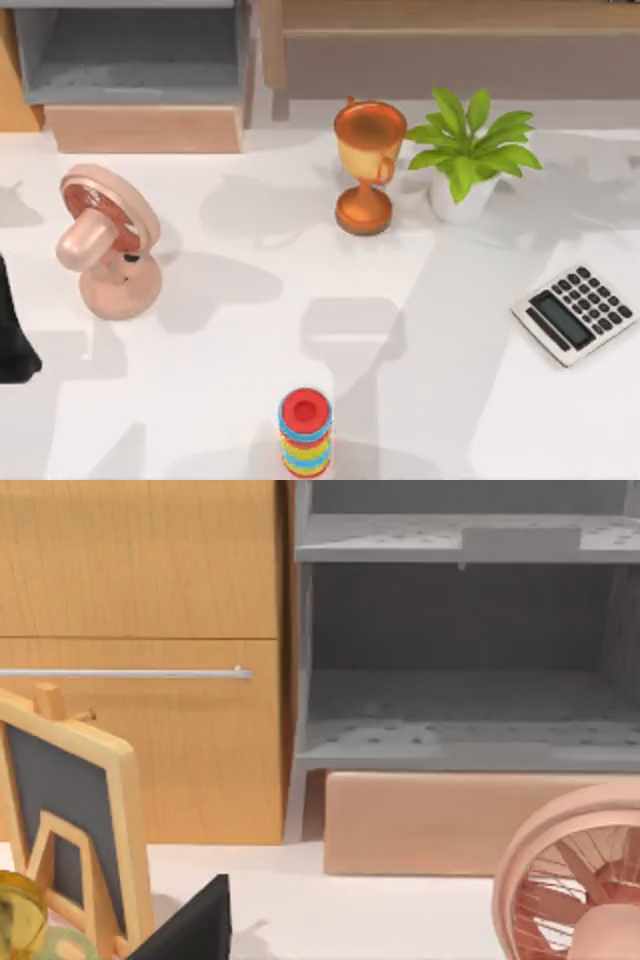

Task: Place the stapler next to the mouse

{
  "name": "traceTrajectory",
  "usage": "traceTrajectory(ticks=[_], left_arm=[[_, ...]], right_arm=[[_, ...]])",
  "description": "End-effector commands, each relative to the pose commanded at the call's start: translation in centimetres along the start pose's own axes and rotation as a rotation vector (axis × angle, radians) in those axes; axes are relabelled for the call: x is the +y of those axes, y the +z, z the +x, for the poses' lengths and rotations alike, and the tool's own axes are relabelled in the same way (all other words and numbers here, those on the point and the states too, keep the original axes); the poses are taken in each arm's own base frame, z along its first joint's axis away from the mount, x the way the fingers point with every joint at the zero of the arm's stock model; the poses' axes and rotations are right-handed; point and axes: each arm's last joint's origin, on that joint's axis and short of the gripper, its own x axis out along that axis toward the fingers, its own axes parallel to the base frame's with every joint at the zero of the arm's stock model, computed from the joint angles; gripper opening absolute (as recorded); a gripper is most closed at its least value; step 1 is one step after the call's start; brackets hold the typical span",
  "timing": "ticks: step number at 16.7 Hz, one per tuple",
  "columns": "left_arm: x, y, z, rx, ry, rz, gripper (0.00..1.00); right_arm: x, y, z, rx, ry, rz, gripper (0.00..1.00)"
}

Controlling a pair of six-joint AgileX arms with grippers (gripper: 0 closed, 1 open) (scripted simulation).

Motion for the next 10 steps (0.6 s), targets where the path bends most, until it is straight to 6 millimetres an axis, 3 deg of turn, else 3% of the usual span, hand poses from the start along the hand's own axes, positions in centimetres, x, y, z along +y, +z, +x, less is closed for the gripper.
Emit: traceTrajectory(ticks=[10], left_arm=[[0.00, 0.00, 0.00, 0.000, 0.000, 0.000, 1.00]], right_arm=[[0.96, -0.69, 0.99, 0.090, -0.054, -0.010, 0.00]])
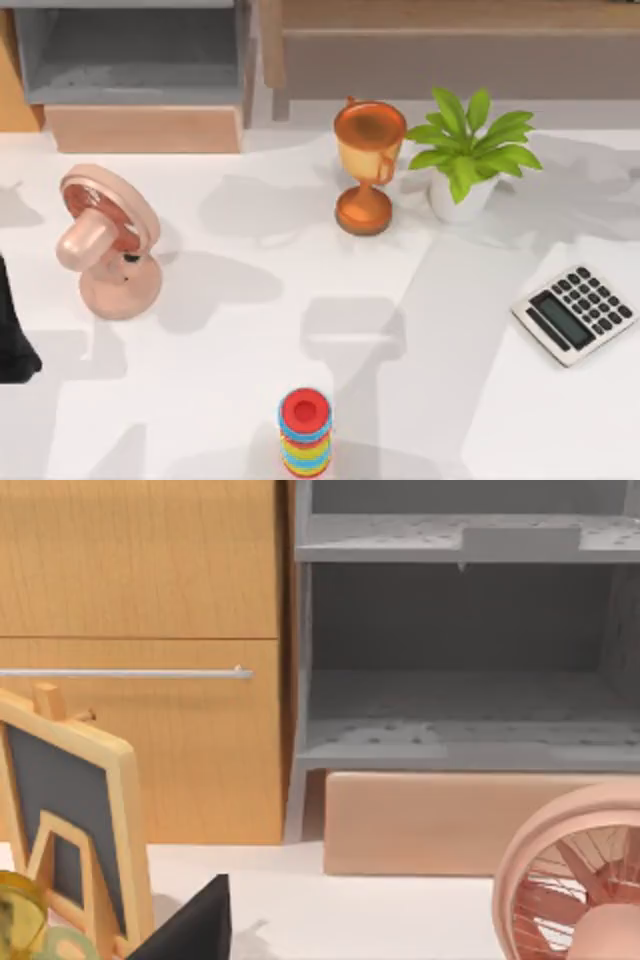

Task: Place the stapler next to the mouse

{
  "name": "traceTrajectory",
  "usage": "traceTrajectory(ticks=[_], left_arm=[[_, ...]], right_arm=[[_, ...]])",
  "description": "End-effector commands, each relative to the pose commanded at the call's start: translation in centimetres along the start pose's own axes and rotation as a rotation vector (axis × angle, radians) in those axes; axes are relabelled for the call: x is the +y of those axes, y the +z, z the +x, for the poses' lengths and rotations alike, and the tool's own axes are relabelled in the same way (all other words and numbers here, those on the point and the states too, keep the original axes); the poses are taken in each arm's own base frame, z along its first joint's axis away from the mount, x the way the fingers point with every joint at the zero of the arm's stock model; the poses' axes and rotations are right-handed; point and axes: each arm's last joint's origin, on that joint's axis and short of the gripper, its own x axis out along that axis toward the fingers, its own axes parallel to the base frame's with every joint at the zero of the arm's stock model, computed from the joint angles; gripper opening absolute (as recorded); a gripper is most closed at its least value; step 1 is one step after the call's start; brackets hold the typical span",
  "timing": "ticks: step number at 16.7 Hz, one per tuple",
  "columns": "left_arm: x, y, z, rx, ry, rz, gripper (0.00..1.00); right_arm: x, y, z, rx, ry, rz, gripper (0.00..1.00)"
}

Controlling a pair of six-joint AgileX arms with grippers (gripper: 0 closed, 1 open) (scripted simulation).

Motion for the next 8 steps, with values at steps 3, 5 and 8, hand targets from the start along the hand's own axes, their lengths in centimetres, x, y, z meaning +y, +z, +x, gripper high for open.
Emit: traceTrajectory(ticks=[3, 5, 8], left_arm=[[0.0, 0.0, 0.0, 0.000, 0.000, 0.000, 1.00], [0.0, 0.0, 0.0, 0.000, 0.000, 0.000, 1.00], [0.0, 0.0, 0.0, 0.000, 0.000, 0.000, 1.00]], right_arm=[[-0.2, 0.2, 0.3, -0.011, -0.008, 0.002, 0.00], [-0.3, 0.5, 0.5, -0.035, -0.006, 0.004, 0.00], [-0.8, 1.0, 0.5, -0.090, 0.009, 0.007, 0.00]])
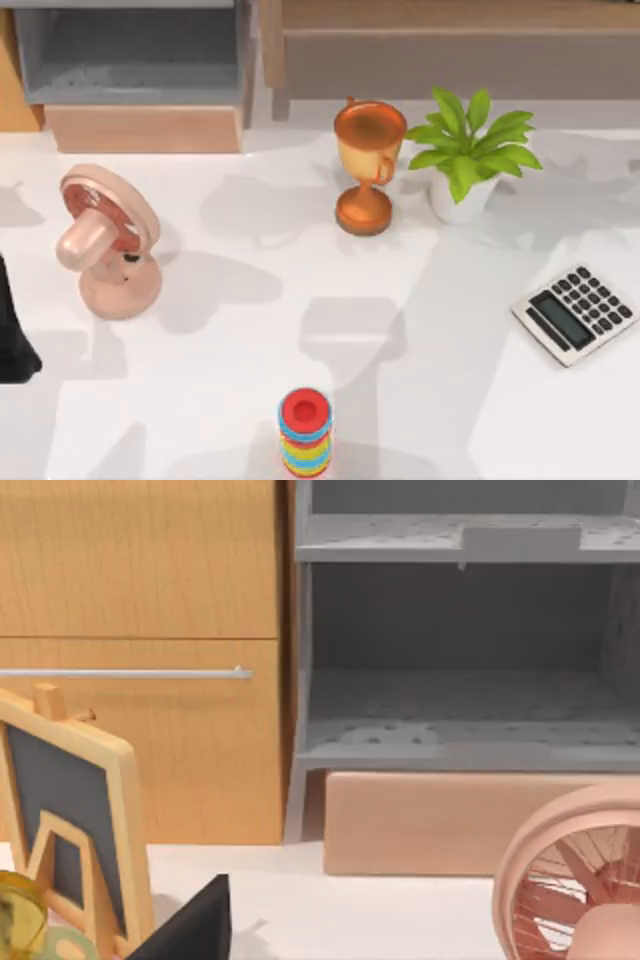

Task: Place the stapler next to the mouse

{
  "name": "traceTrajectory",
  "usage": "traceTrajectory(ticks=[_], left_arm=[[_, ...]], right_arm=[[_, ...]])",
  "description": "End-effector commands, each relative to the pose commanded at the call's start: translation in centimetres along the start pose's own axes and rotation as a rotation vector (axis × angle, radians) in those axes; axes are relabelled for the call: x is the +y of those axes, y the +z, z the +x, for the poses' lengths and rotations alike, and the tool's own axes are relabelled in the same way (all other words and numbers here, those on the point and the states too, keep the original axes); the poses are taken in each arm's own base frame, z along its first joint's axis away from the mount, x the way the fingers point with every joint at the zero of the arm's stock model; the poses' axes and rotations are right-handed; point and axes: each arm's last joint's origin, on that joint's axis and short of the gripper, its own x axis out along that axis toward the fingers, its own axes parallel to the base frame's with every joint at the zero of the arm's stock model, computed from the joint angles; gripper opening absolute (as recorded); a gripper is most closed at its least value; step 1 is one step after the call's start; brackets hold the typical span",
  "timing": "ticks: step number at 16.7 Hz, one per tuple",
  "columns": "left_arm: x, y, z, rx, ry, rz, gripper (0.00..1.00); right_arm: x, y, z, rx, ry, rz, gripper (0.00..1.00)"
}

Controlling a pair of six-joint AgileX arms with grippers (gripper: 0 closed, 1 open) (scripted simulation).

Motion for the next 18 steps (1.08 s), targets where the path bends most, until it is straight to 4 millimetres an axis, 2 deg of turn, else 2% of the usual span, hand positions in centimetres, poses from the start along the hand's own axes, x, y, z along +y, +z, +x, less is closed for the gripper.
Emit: traceTrajectory(ticks=[3, 6, 10, 18], left_arm=[[0.0, 0.0, 0.0, 0.000, 0.000, 0.000, 1.00], [0.0, 0.0, 0.0, 0.000, 0.000, 0.000, 1.00], [0.0, 0.0, 0.0, 0.000, 0.000, 0.000, 1.00], [0.0, 0.0, 0.0, 0.000, 0.000, 0.000, 1.00]], right_arm=[[-0.4, 0.5, 0.3, -0.049, 0.021, 0.000, 0.00], [-0.5, 0.5, 1.7, -0.039, 0.040, 0.002, 0.00], [-0.5, 0.5, 1.7, -0.039, 0.040, 0.002, 0.00], [-0.5, 0.5, 1.7, -0.039, 0.040, 0.002, 0.60]])
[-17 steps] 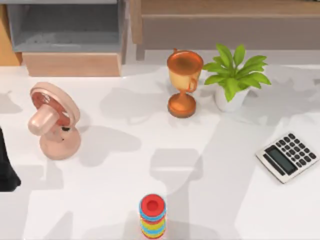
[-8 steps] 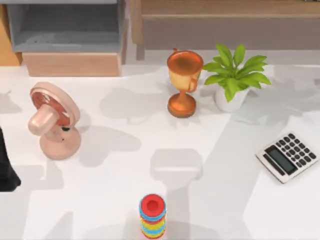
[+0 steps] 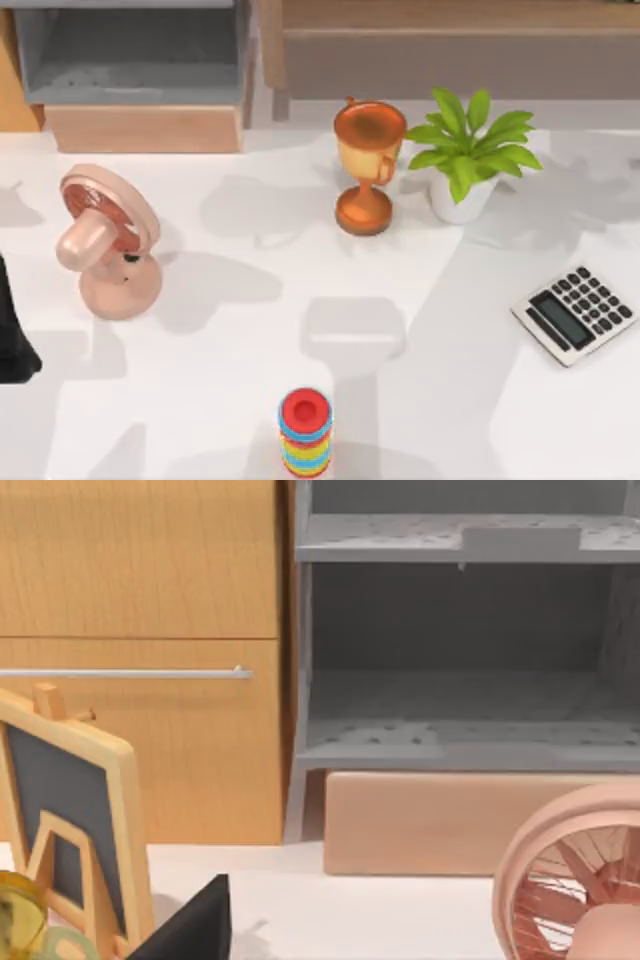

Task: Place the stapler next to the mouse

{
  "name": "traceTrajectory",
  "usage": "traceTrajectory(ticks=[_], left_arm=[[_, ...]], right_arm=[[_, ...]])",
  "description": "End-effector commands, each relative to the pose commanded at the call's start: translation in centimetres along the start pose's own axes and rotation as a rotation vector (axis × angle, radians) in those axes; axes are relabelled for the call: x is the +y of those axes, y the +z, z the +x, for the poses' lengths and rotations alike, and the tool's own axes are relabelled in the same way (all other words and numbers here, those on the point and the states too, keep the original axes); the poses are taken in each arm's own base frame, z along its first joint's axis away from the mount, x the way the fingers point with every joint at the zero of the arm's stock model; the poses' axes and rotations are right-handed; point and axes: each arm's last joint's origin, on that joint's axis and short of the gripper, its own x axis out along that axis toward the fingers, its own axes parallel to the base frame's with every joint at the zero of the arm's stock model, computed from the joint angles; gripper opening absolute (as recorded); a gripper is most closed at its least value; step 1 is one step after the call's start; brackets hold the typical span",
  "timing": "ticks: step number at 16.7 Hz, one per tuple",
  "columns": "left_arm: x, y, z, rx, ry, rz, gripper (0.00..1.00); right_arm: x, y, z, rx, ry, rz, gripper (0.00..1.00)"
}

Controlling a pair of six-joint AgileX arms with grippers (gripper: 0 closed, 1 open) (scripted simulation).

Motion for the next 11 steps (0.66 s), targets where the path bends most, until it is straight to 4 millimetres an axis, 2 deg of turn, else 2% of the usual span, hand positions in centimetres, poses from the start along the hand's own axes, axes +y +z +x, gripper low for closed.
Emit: traceTrajectory(ticks=[5, 11], left_arm=[[0.00, 0.00, 0.00, 0.000, 0.000, 0.000, 1.00], [0.00, 0.00, 0.00, 0.000, 0.000, 0.000, 1.00]], right_arm=[[0.00, 0.00, 0.00, 0.000, 0.000, 0.000, 0.98], [0.00, 0.00, 0.00, 0.000, 0.000, 0.000, 1.00]])
